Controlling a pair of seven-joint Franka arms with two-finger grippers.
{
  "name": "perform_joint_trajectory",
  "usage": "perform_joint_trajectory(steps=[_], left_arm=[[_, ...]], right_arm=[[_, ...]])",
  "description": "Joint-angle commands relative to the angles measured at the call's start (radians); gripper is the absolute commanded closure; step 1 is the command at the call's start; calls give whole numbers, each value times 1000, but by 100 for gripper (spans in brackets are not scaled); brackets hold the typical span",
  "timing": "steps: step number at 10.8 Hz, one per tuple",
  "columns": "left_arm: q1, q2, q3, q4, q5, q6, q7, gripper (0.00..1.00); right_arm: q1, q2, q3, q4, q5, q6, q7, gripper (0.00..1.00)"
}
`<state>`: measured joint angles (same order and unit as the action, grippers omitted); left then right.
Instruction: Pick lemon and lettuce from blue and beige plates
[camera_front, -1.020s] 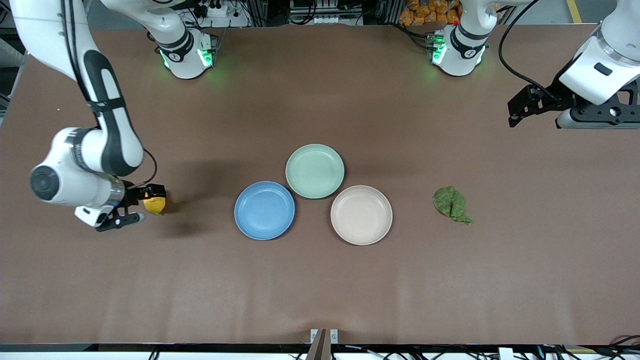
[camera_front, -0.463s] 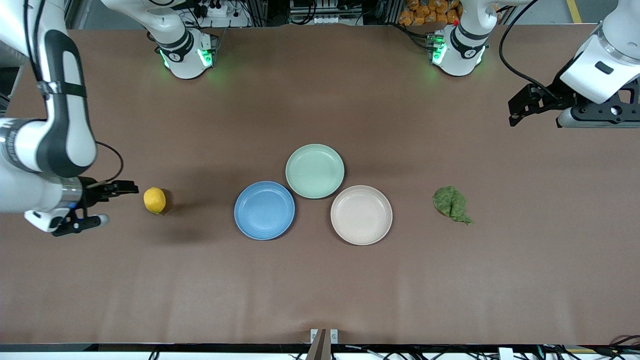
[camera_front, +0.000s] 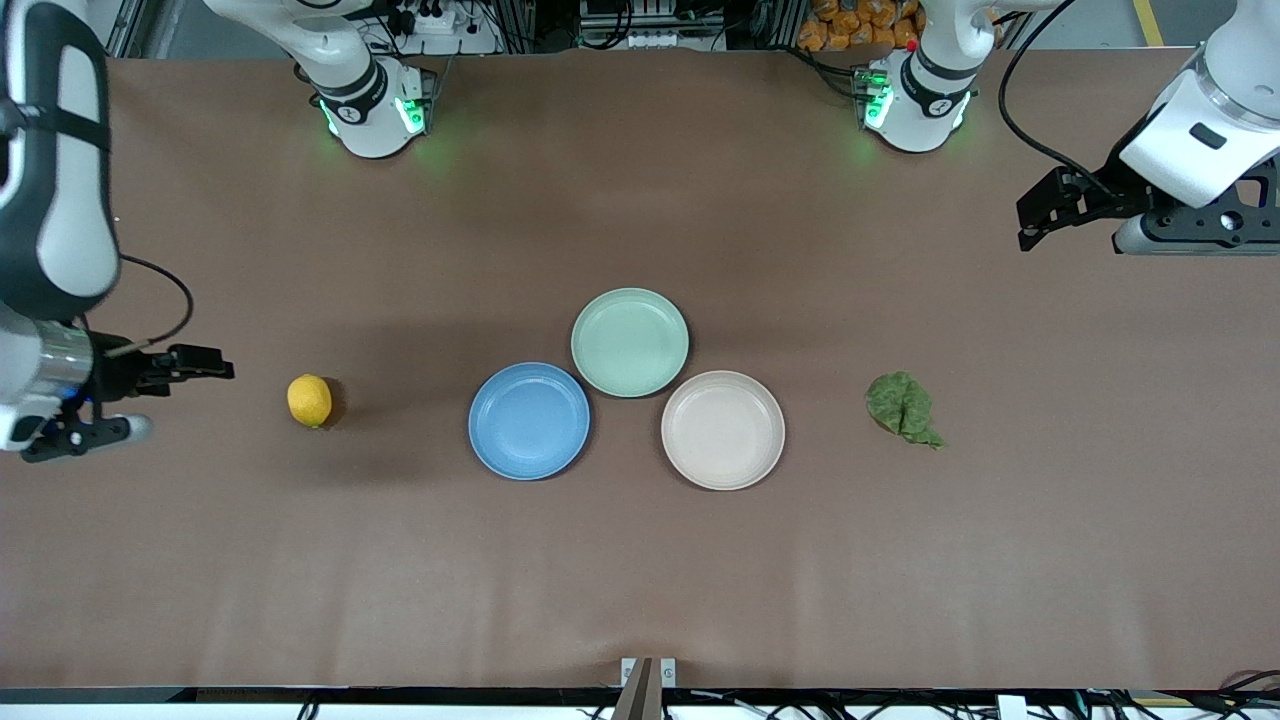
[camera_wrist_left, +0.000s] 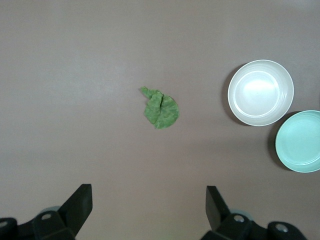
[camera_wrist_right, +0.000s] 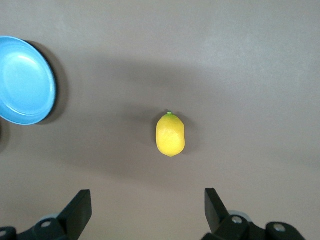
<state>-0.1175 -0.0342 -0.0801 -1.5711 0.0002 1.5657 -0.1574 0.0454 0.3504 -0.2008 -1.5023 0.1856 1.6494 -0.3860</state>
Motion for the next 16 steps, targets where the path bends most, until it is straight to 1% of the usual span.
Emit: perform_joint_trajectory(steps=[1,3,6,8,9,10,11,12,14,16], left_arm=[[7,0,0,16,-23,-21,21,0],[7,0,0,16,-25,-21,15,0],[10,-1,2,17,-23,-21,21,0],[10,0,3,17,-23,-21,21,0],[10,0,3,17,-23,-21,19,0],[10,0,2,17,-23,-21,16,0],[10,0,2,17,-22,-21,16,0],[10,0,2,17,-22,-19,16,0],[10,0,2,17,-20,-19,18,0],[10,0,2,17,-20,-19,19,0]], right_arm=[[-52,-98,63,-71,-40,6,56,0],[-49,-157,66,-105,-48,6,165,0],[-49,-254,67,-185,-48,33,171,0],[-62,-275,108,-190,-61,32,173,0],[-62,-289,124,-191,-107,39,183,0],[-79,-306,161,-193,-139,56,247,0],[-100,-312,185,-194,-140,53,298,0],[-98,-329,190,-193,-132,58,299,0],[-107,-364,221,-194,-132,76,299,0],[-108,-399,219,-194,-135,73,299,0]])
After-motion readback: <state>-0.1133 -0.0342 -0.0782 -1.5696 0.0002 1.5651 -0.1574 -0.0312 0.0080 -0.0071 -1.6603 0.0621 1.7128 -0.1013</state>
